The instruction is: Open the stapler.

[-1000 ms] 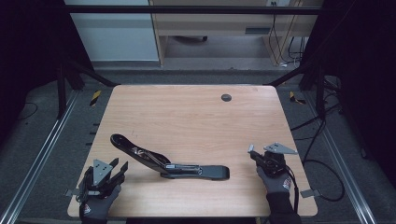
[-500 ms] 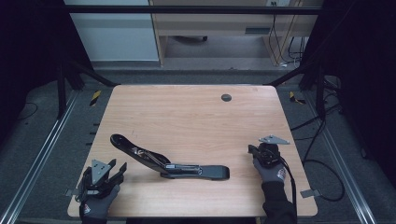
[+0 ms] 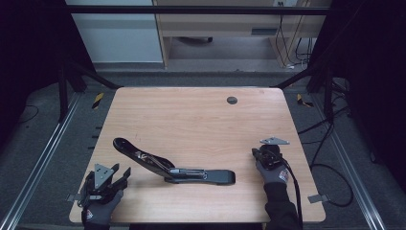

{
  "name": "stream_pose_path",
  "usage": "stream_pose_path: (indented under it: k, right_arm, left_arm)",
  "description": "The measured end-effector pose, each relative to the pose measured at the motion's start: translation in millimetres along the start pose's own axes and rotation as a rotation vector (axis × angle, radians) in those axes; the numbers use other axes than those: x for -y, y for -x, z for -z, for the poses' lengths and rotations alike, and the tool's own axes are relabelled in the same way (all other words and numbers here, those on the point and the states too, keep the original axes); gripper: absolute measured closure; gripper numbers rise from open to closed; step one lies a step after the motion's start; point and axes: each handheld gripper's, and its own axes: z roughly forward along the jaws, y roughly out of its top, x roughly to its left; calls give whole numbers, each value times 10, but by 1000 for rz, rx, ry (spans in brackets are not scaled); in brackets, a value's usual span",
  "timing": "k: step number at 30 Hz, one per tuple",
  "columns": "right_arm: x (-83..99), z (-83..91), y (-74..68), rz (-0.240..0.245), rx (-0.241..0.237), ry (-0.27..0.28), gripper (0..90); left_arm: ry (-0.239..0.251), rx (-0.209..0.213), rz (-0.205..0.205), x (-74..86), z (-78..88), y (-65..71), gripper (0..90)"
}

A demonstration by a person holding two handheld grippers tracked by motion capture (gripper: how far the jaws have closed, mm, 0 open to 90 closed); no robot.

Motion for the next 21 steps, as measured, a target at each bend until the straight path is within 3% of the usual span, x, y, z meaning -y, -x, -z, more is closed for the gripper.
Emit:
stream_pose_path:
  k: [8,14,21]
  right_arm:
    - [17,24,34,-5,12,-13,900]
    - [3,54,44,-11,7,8,900]
    - [19,-18,21,11,9,-11,900]
  left_arm:
    - [-1,-1,3,0,2,-3,514]
    - [-1,0,7,0,1,-3,510]
    - [3,0,12,0,8,-10,510]
